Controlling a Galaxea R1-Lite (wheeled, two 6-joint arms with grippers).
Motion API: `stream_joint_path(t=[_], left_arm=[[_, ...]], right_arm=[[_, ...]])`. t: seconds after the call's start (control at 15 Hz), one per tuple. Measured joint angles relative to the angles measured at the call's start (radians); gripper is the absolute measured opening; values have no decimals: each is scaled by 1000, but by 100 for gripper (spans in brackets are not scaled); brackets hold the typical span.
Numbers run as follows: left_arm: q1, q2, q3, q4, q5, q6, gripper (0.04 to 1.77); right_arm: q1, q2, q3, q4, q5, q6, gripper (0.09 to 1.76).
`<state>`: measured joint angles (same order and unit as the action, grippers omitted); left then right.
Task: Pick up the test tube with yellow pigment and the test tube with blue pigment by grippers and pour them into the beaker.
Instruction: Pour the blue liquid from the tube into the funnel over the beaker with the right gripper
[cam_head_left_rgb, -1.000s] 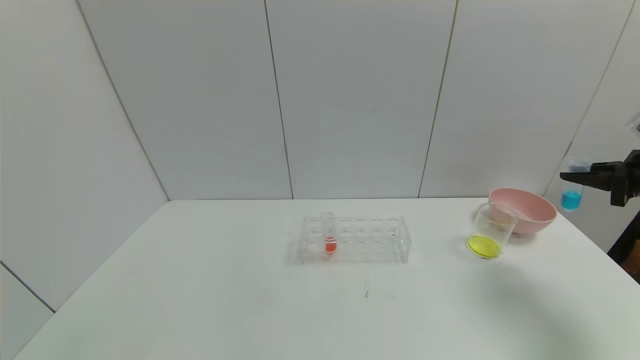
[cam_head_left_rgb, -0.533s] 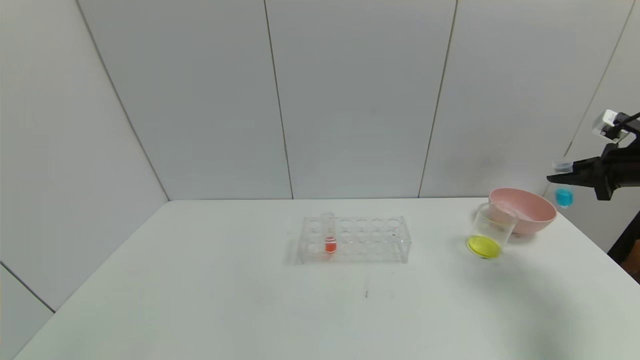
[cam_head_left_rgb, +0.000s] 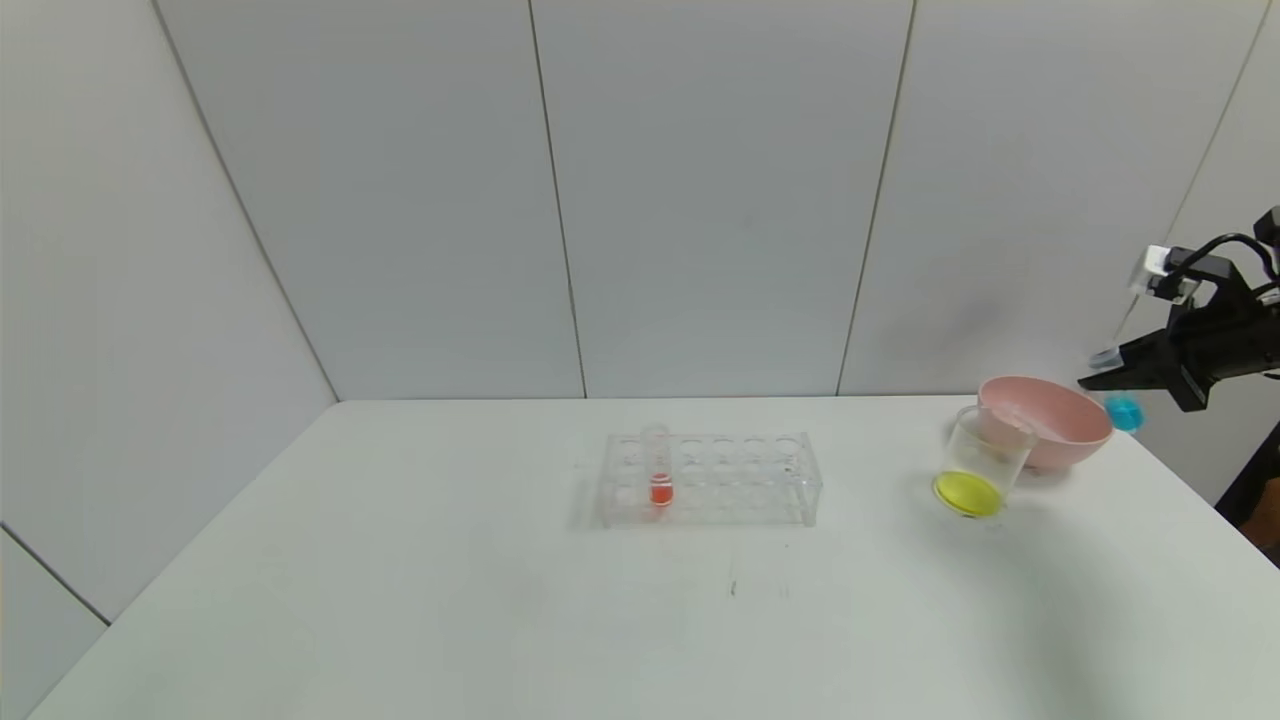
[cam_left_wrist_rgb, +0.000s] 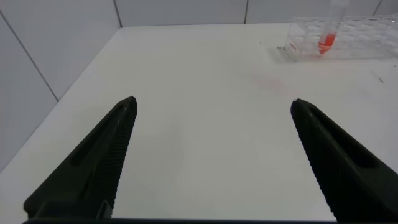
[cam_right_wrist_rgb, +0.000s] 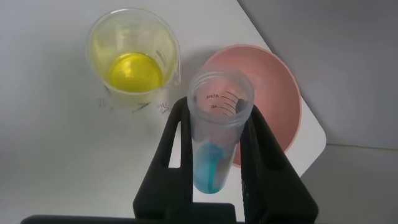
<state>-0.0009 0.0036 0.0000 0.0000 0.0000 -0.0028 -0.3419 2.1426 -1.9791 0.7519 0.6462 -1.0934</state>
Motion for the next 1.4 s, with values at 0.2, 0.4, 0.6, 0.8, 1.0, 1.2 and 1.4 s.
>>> stream_joint_path(t=[0.2,0.4,0.6,0.8,1.0,1.2,1.4], left_arm=[[1,0,0,0,0,0,176],[0,0,0,0,0,0,176],[0,0,0,0,0,0,176],[1,0,0,0,0,0,176],[1,0,0,0,0,0,176],[0,0,0,0,0,0,176],[0,0,0,0,0,0,176]], right_arm=[[40,9,-13,-1,-43,-5,50],[74,10,-17,12,-123,-4,50],[101,9,-19,29,-188,-3,50],[118,9,-21,28,-235,-4,50],[135,7,-21,27,-302,-6,50],[159,7,-21,31,-346,-6,50],[177,7,-21,32,-384,-7,50]])
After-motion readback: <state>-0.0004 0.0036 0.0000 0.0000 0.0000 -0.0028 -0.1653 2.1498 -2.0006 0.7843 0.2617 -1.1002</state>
